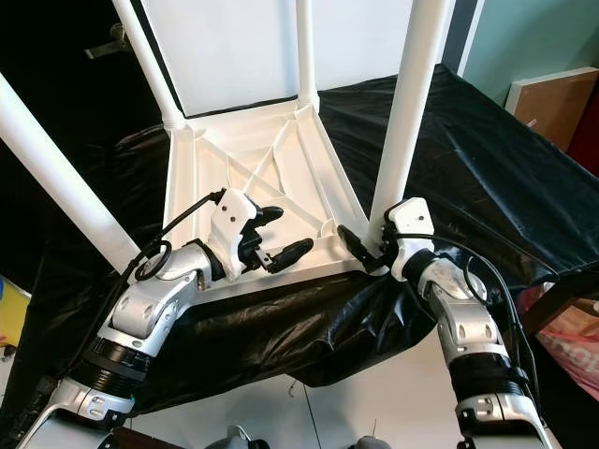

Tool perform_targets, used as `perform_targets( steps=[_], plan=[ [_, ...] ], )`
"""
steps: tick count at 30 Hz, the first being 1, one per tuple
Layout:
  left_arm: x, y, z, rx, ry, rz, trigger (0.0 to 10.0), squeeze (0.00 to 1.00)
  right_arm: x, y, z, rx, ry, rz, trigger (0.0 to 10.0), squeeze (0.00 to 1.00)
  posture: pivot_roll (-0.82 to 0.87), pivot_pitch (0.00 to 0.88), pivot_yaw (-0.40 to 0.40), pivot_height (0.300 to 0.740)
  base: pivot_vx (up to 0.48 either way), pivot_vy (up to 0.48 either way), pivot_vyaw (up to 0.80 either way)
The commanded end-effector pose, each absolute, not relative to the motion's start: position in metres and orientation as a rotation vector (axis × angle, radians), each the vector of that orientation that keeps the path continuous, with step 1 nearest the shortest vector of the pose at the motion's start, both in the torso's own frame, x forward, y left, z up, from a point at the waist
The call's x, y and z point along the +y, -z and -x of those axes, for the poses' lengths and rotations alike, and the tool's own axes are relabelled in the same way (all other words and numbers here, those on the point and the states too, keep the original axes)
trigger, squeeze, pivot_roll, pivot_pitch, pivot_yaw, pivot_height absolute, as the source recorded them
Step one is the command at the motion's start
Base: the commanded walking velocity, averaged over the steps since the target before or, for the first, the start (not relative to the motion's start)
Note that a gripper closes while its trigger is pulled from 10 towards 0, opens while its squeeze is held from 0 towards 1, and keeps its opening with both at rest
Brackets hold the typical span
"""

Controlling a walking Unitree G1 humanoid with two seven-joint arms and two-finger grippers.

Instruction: Building children table

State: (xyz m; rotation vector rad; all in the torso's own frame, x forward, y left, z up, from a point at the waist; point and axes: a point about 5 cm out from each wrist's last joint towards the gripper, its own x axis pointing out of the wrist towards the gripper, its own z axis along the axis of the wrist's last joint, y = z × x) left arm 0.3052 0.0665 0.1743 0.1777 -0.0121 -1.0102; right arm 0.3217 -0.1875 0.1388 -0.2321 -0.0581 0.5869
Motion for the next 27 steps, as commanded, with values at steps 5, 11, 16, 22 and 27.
perform_targets(
  steps=[5, 11, 16, 22, 27],
  plan=[
    [0.0689, -0.1766, -0.3088, -0.014, 1.023, -0.194, 10.0, 0.00, -0.1874, -0.1367, -0.3243, -0.048, -0.634, 0.271, 0.0, 0.00, -0.12, 0.000, 0.088, 0.740, 0.000, 0.000, 0.00],
    [0.0694, -0.1760, -0.3086, -0.012, 1.023, -0.193, 10.0, 0.00, -0.1920, -0.1338, -0.3235, -0.039, -0.622, 0.267, 4.1, 0.00, -0.12, 0.000, 0.086, 0.740, 0.000, 0.000, 0.00],
    [0.0693, -0.1754, -0.3086, -0.011, 1.024, -0.193, 10.0, 0.00, -0.1948, -0.1323, -0.3247, -0.045, -0.572, 0.225, 10.0, 0.00, -0.12, 0.000, 0.090, 0.740, 0.000, 0.000, 0.00],
    [0.0693, -0.1752, -0.3088, -0.008, 1.026, -0.193, 10.0, 0.00, -0.1934, -0.1317, -0.3248, -0.045, -0.510, 0.210, 10.0, 0.00, -0.13, 0.000, 0.093, 0.740, 0.000, 0.000, 0.00],
    [0.0683, -0.1744, -0.3086, -0.007, 1.029, -0.189, 10.0, 0.00, -0.1872, -0.1280, -0.3216, -0.037, -0.317, 0.191, 10.0, 0.00, -0.13, 0.000, 0.091, 0.740, 0.000, 0.000, 0.00]
  ],
)
